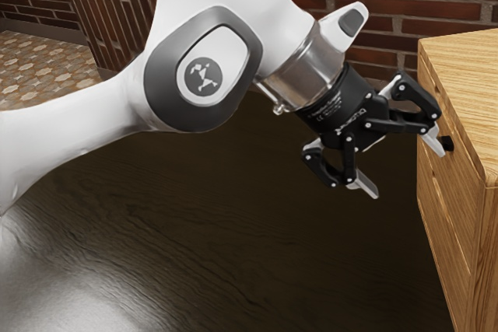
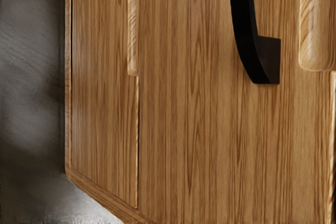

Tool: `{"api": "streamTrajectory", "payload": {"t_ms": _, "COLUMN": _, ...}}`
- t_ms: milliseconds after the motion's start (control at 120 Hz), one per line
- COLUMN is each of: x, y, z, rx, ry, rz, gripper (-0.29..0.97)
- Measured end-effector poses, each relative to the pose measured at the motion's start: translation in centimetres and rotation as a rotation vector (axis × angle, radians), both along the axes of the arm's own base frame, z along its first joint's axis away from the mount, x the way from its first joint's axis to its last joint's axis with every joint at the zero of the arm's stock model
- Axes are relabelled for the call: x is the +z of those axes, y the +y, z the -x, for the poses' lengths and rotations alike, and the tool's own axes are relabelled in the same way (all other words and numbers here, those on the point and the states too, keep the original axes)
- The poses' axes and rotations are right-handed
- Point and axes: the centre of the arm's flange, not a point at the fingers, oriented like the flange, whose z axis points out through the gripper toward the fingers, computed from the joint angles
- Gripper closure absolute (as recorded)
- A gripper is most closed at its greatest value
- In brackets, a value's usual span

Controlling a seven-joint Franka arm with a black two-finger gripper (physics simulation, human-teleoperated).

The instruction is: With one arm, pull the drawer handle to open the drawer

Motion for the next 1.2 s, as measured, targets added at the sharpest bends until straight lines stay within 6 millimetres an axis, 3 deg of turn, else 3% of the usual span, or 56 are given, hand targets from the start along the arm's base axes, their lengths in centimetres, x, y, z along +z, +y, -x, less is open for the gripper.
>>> {"api": "streamTrajectory", "payload": {"t_ms": 333, "x": -0.8, "y": -0.1, "z": -0.1, "rx": -0.003, "ry": 0.013, "rz": -0.009, "gripper": 0.03}}
{"api": "streamTrajectory", "payload": {"t_ms": 592, "x": -1.0, "y": 2.5, "z": -1.8, "rx": 0.046, "ry": 0.008, "rz": -0.019, "gripper": 0.03}}
{"api": "streamTrajectory", "payload": {"t_ms": 742, "x": 0.0, "y": 4.0, "z": -3.0, "rx": 0.077, "ry": -0.02, "rz": -0.016, "gripper": 0.03}}
{"api": "streamTrajectory", "payload": {"t_ms": 1017, "x": -0.5, "y": 1.9, "z": -2.5, "rx": 0.042, "ry": -0.015, "rz": -0.023, "gripper": 0.03}}
{"api": "streamTrajectory", "payload": {"t_ms": 1200, "x": -1.3, "y": 3.4, "z": -3.4, "rx": 0.069, "ry": -0.002, "rz": -0.029, "gripper": 0.03}}
